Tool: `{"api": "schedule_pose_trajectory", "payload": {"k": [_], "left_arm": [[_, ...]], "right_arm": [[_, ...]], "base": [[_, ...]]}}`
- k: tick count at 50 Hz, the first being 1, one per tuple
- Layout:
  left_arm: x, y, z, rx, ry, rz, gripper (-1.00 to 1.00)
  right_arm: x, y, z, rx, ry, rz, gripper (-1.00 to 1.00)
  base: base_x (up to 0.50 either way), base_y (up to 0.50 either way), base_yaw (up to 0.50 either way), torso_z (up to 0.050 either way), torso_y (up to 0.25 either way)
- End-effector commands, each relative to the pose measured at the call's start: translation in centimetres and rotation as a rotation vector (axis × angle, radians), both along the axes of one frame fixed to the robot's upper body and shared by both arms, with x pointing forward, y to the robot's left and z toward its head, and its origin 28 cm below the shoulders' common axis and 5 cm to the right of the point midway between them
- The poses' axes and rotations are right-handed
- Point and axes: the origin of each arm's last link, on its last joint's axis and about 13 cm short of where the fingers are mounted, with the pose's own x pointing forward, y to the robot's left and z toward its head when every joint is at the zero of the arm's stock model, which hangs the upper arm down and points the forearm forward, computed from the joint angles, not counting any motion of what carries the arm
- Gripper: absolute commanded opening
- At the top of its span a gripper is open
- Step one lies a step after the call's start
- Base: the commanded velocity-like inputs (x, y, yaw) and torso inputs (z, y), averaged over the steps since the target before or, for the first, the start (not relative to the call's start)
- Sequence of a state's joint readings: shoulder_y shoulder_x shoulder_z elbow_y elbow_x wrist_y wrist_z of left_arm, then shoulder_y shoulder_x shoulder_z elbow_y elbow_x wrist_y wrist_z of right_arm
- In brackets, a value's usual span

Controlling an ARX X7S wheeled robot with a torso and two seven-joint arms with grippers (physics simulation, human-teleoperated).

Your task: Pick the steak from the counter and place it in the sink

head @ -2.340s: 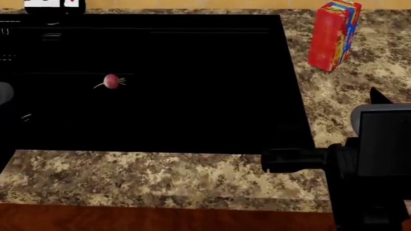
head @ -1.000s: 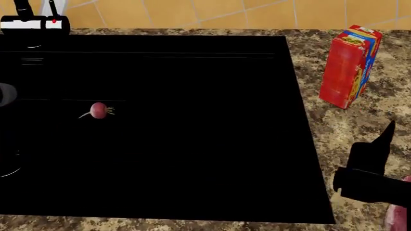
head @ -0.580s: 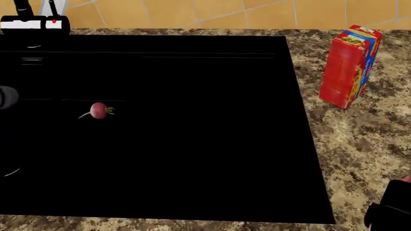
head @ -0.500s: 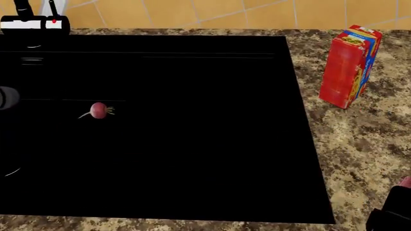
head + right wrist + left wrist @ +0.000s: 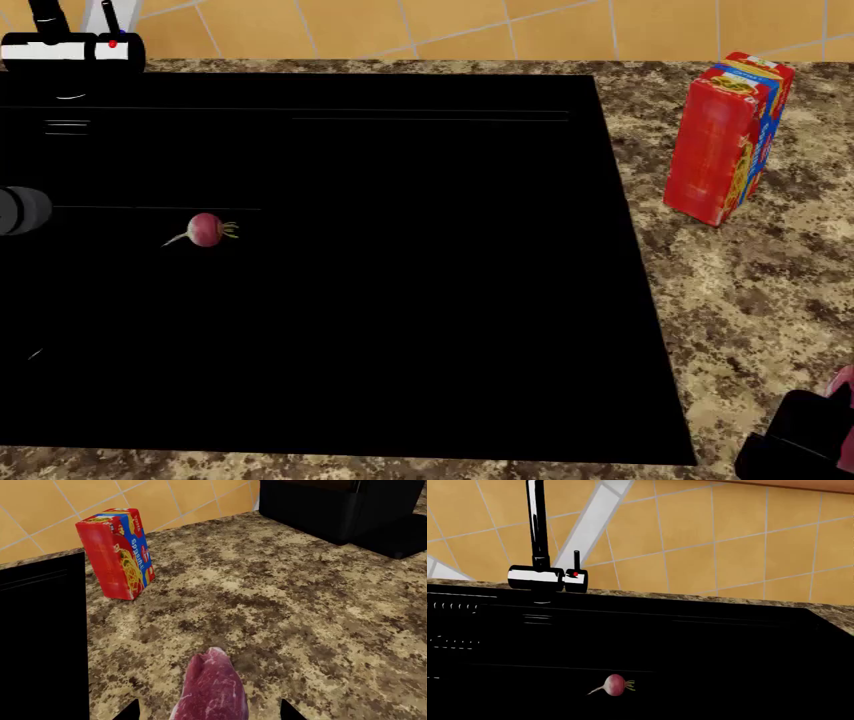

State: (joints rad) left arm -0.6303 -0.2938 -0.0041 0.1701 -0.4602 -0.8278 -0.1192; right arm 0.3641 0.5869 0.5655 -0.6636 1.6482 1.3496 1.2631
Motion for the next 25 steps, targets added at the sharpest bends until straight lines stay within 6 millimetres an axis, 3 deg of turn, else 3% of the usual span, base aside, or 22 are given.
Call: {"api": "schedule_pose_trajectory", "payload": {"k": [1,14,25], "left_arm": [[0.0,-0.1,-0.2,-0.003,0.005,-0.005,1.00],[0.1,0.1,-0.5,-0.009,0.012,-0.003,1.00],[0.0,0.2,-0.5,-0.012,0.012,0.000,1.00]], "right_arm": [[2.0,-0.1,-0.5,0.002,0.035,0.019,1.00],[2.7,-0.1,-1.1,-0.009,0.093,0.007,1.00],[2.1,-0.2,-2.2,0.008,0.122,-0.005,1.00]], "base": [[0.00,0.00,0.00,0.000,0.000],[0.00,0.00,0.00,0.000,0.000],[0.00,0.00,0.00,0.000,0.000]]}}
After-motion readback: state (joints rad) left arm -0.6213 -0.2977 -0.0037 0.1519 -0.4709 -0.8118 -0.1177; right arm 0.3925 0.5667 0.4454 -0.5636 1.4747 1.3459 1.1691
